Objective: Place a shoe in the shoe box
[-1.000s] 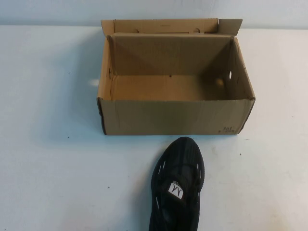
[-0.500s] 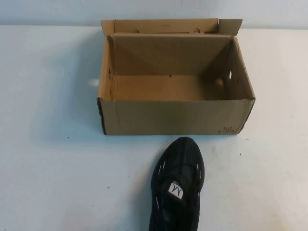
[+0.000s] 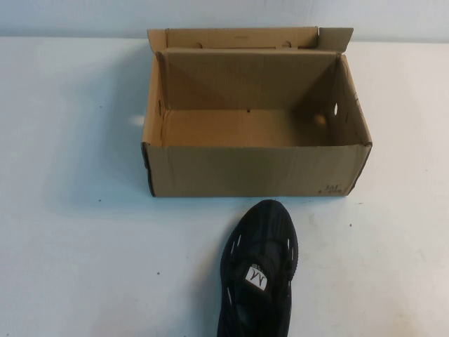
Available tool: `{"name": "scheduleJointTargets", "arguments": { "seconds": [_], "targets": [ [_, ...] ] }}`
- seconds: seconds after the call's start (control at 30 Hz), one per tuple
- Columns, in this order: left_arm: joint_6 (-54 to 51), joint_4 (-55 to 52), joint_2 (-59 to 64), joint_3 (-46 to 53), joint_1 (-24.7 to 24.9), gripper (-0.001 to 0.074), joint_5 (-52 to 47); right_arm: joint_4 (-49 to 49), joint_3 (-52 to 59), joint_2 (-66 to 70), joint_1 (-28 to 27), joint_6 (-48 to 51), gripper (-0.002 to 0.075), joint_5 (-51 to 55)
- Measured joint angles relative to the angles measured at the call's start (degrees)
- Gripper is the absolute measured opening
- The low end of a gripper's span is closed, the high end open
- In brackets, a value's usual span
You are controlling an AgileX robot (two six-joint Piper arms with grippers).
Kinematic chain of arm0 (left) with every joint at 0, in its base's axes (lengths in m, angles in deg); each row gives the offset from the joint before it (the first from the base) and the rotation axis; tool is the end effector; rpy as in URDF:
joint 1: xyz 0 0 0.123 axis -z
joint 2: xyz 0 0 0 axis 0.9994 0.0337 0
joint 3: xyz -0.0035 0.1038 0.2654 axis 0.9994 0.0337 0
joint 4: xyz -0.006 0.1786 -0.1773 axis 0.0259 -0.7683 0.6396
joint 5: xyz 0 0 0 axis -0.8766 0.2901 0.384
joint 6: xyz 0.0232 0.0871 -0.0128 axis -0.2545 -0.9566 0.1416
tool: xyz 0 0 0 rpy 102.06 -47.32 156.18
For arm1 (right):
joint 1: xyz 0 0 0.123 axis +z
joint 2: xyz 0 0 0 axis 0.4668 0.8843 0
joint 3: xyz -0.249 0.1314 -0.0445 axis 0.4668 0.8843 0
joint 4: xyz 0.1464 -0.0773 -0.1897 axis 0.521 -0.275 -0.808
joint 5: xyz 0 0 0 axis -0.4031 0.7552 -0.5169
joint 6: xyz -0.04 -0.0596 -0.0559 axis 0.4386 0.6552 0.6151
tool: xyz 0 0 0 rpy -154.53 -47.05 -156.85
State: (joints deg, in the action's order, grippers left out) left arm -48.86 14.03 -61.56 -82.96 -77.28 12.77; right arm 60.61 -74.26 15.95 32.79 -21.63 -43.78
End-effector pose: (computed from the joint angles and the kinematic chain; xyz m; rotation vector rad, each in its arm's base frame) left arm 0.0529 -0.0004 0.1719 0.0846 1.8676 -0.0472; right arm 0.0531 0.0042 0.1749 -0.0478 1.8353 0.0788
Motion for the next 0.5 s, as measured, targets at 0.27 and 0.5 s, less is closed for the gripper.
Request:
{"name": "scheduleJointTargets", "arguments": {
  "seconds": [0.27, 0.5],
  "targets": [
    [0.0, -0.3, 0.0, 0.1, 0.0, -0.0001, 18.7, -0.4, 0.0, 0.0, 0.0, 0.0, -0.0016, -15.5],
    [0.0, -0.8, 0.0, 0.1, 0.0, -0.0001, 45.4, -0.6, 0.0, 0.0, 0.0, 0.0, -0.0016, -44.4]
  ]
}}
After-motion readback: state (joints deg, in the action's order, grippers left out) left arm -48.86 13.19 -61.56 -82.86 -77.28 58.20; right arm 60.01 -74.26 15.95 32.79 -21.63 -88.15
